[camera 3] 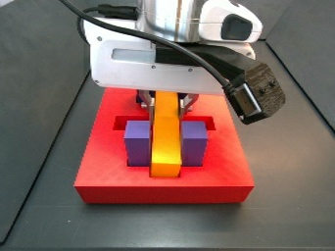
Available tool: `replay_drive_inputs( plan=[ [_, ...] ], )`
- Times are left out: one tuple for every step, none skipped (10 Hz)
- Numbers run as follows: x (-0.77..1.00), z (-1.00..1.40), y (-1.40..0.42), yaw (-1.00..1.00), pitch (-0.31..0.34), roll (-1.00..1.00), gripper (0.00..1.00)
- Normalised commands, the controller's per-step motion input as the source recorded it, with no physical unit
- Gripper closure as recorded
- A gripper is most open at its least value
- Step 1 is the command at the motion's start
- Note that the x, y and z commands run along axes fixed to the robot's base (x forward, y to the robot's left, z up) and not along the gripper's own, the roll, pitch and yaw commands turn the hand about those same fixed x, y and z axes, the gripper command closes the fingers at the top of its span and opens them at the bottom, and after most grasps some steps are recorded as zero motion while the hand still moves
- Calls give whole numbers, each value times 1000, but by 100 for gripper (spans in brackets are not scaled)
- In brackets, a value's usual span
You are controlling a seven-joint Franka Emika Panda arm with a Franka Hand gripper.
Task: Pick up the yellow object. Move up. Move to above the board. Insert the yellow object.
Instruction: Insert the yellow object.
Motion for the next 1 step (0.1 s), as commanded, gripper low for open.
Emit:
replay_drive_inputs(
  plan=[
    [0, 0, 0, 0, 0, 0, 100]
  ],
)
